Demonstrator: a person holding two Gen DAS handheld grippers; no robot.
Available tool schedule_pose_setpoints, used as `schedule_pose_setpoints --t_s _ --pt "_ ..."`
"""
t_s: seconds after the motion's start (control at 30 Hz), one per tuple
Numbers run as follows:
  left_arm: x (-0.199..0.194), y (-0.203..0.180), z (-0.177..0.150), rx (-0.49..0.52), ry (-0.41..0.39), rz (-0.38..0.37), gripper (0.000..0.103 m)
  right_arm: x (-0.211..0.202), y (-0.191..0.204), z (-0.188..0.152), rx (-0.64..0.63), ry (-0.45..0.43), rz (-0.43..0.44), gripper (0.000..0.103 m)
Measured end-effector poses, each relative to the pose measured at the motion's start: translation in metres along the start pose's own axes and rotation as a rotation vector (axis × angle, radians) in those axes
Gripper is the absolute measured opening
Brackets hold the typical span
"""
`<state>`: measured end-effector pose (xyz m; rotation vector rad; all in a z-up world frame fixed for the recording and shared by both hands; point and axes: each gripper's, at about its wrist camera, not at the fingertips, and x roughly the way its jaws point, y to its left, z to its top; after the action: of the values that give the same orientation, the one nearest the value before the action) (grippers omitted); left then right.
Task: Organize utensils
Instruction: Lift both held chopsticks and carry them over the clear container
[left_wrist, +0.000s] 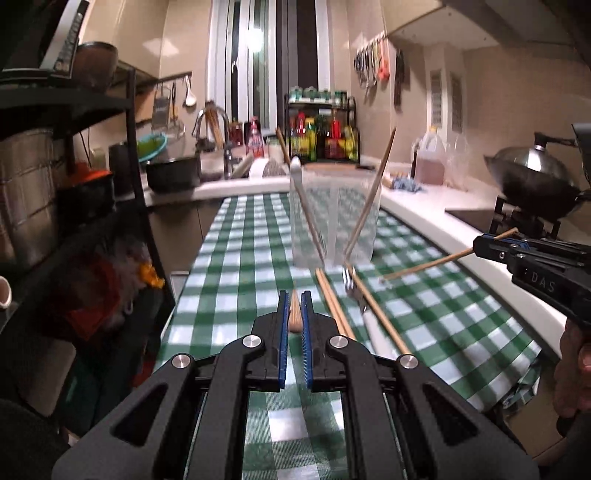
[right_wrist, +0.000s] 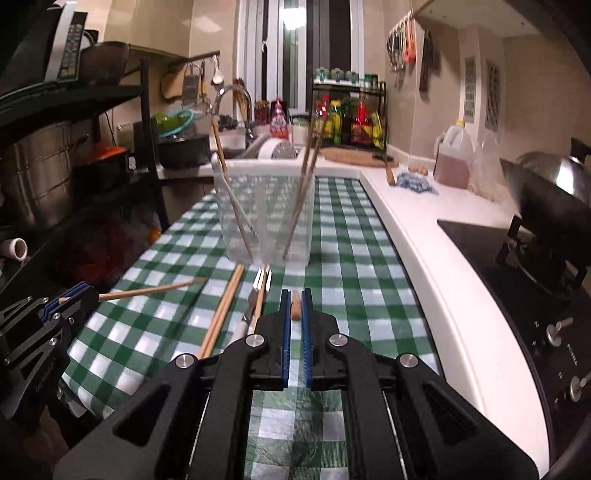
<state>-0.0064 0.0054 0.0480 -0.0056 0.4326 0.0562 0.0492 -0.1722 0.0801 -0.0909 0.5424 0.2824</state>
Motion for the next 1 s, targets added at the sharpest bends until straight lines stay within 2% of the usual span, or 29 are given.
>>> schedule_pose_setpoints --t_s 0.13,0.5,0.73,1.0 --pt "-0.011 0.004 0.013 -0.012 -0.042 -0.006 0.006 -0.012 0.003 0.006 -0.007 -0.046 0.036 0.005" --pt "-0.028 0.016 0.042 -0.043 -0.098 -0.018 0.006 -0.03 0.007 0.018 -0.007 -0.072 0.087 0.005" --pt "-0.027 0.025 0.065 -0.071 -0.053 -0.048 0.006 -0.037 0.014 0.035 -0.076 -0.027 0.118 0.005" --pt "-0.022 0.035 0.082 -0.101 0.042 -0.078 0.006 -0.036 0.004 0.052 -0.041 0.017 0.112 0.006"
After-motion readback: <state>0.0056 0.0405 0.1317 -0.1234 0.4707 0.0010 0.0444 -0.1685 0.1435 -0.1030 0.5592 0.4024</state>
